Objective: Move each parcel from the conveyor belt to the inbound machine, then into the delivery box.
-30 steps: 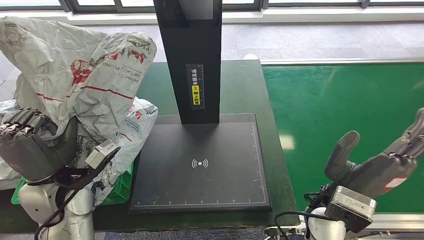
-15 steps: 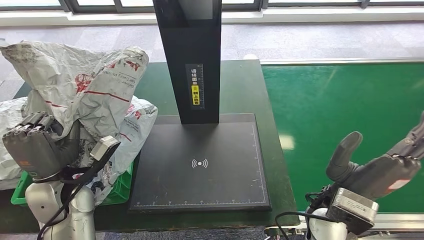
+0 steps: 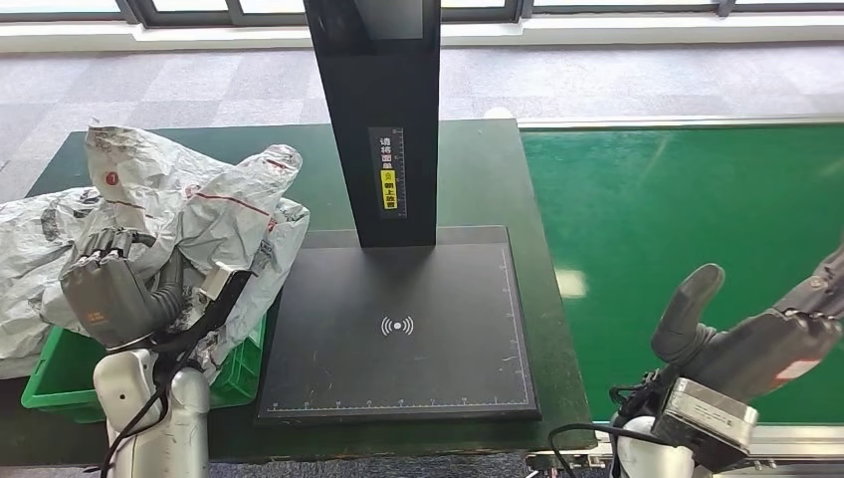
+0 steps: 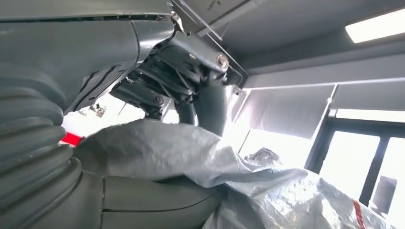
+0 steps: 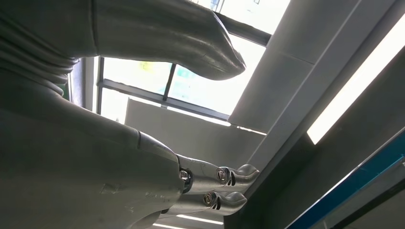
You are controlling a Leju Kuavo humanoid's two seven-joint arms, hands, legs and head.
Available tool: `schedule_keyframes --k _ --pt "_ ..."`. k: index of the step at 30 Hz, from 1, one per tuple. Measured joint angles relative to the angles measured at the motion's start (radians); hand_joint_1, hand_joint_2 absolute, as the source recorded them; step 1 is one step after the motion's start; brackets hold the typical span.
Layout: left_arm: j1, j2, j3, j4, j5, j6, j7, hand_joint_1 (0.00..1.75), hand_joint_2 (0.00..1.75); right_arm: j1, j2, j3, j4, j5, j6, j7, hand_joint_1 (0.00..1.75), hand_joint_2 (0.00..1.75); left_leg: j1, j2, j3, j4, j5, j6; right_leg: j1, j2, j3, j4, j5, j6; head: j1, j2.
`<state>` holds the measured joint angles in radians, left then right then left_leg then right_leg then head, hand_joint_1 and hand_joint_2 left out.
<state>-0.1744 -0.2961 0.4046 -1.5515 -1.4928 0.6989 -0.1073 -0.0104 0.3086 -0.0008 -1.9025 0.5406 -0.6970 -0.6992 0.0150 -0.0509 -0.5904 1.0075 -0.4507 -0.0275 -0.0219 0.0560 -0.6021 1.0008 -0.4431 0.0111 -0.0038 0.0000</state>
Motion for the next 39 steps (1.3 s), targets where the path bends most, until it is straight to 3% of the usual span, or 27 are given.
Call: schedule_keyframes --k 5,9,16,32,39 --pt "-0.008 -0.001 -0.004 0.048 0.004 0.000 0.003 0.00 1.75 0.001 0.000 0.000 -0.004 0.000 0.000 -0.001 0.00 0.00 0.000 0.000 0.000 0.000 0.000 0.000 0.000 0.000 0.000 0.000 0.000 0.000 0.000 0.000" --pt "-0.011 -0.002 -0.006 0.067 0.004 0.000 0.003 0.00 0.00 0.002 0.000 0.000 -0.005 0.000 0.000 -0.001 0.00 0.00 0.000 0.000 0.000 0.000 0.000 0.000 0.000 0.000 0.000 0.000 0.000 0.000 0.000 0.000" --pt "-0.018 -0.004 -0.007 0.099 0.071 0.000 -0.039 0.00 0.00 0.007 0.000 0.000 -0.005 0.000 0.000 -0.001 0.00 0.00 0.000 0.000 0.000 0.000 0.000 0.000 0.000 0.000 0.000 0.000 0.000 0.000 0.000 0.000" --pt "-0.013 -0.006 0.062 -0.060 0.540 0.000 -0.447 0.00 0.00 0.006 0.000 0.000 -0.005 -0.003 0.000 0.000 0.00 0.00 0.000 0.000 -0.001 0.000 0.000 0.000 0.000 -0.001 0.000 0.000 0.000 0.000 0.000 0.000" --pt "-0.008 -0.008 0.089 -0.113 0.642 0.000 -0.512 0.00 0.00 0.005 0.000 0.000 -0.002 -0.005 0.000 0.000 0.00 0.00 0.000 -0.001 -0.001 0.000 0.000 0.000 0.000 -0.001 0.001 0.000 0.000 0.000 0.000 0.000"
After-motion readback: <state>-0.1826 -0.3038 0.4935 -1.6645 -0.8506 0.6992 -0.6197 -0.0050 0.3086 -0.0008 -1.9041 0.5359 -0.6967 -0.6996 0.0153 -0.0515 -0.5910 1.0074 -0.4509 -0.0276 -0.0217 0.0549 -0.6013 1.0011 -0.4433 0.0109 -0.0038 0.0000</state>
